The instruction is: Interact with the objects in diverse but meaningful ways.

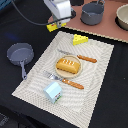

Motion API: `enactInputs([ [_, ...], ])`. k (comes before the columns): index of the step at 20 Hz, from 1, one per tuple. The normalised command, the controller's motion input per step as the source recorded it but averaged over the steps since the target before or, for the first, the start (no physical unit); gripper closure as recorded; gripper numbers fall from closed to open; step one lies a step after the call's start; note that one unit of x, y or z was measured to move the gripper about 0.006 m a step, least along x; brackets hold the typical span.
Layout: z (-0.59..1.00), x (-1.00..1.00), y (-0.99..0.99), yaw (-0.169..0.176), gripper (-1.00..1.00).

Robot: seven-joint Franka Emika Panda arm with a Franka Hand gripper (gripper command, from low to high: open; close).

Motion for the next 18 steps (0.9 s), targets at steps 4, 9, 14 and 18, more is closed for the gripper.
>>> enactInputs([
  [4, 0.38, 0.81, 0.0, 0.0, 1.0],
  [9, 0.38, 0.83, 0.0, 0.0, 1.0],
  [14, 0.13, 0.76, 0.01, -0.016, 1.0],
  [18, 0.0, 0.72, 0.08, -0.064, 1.0],
])
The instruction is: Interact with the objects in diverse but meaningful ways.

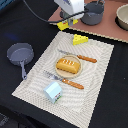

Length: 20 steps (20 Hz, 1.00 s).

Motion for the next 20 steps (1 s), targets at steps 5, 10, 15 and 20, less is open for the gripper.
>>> enactInputs([
  [5, -0.05, 0.51, 0.08, -0.057, 1.0],
  [10, -0.14, 0.37, 0.02, -0.056, 1.0],
  [15, -0.12, 0.43, 0.07, -0.047, 1.0],
  [20, 0.11, 0.73, 0.18, -0.043, 1.0],
])
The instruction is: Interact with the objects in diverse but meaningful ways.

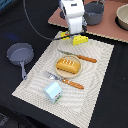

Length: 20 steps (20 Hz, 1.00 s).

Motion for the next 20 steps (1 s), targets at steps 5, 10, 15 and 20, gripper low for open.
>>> enactInputs([
  [5, 0.46, 0.99, 0.29, -0.03, 1.0],
  [10, 0.29, 0.96, 0.21, -0.039, 1.0],
  [15, 0.14, 0.92, 0.04, -0.059, 1.0],
  [20, 0.03, 0.84, 0.0, -0.065, 1.0],
])
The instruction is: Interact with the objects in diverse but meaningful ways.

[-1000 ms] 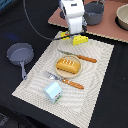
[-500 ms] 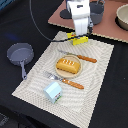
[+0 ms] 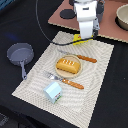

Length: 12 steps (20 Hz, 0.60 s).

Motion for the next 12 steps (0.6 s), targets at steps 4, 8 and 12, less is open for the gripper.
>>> enactInputs([
  [4, -0.04, 0.5, 0.0, -0.03, 1.0],
  [8, -0.11, 0.14, 0.0, 0.004, 1.0],
  [12, -0.02, 0.03, 0.0, 0.024, -1.0],
])
